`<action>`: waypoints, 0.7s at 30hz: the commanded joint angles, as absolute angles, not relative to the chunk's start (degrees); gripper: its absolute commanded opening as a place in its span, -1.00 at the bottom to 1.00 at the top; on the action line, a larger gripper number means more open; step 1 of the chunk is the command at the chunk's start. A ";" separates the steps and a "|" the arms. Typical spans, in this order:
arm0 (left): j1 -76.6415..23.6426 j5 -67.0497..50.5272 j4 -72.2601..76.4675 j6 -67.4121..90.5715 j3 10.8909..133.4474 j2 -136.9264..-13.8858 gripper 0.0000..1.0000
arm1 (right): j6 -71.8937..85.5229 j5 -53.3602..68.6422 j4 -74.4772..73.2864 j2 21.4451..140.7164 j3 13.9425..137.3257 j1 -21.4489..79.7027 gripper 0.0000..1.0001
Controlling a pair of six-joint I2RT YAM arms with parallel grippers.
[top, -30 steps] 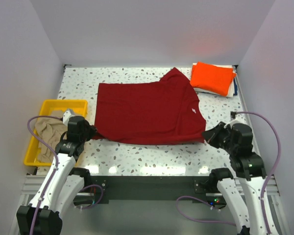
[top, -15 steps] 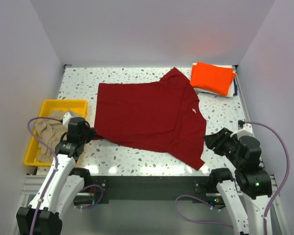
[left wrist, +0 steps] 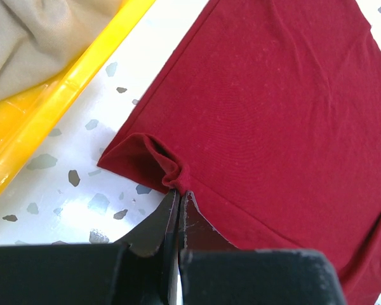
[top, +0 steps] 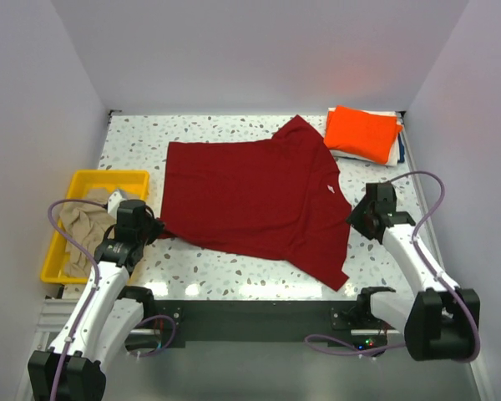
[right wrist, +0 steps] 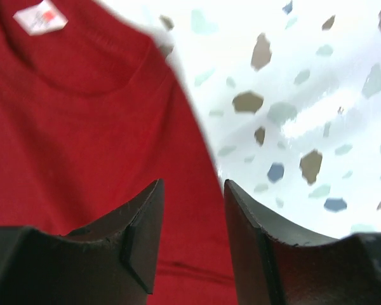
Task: Fold and stack the t-shirts
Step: Flatten the tshirt out
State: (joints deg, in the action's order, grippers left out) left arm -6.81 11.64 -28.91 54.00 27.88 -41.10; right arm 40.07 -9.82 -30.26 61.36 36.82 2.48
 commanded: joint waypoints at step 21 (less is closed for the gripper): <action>-7.03 10.02 -27.51 54.14 27.51 -40.52 -1.00 | 42.01 -6.07 -4.48 83.93 40.52 -3.08 -0.17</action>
State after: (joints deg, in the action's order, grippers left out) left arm -6.83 10.41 -28.82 54.00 27.86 -40.99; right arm 41.01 -6.22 -8.91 84.01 40.05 -3.01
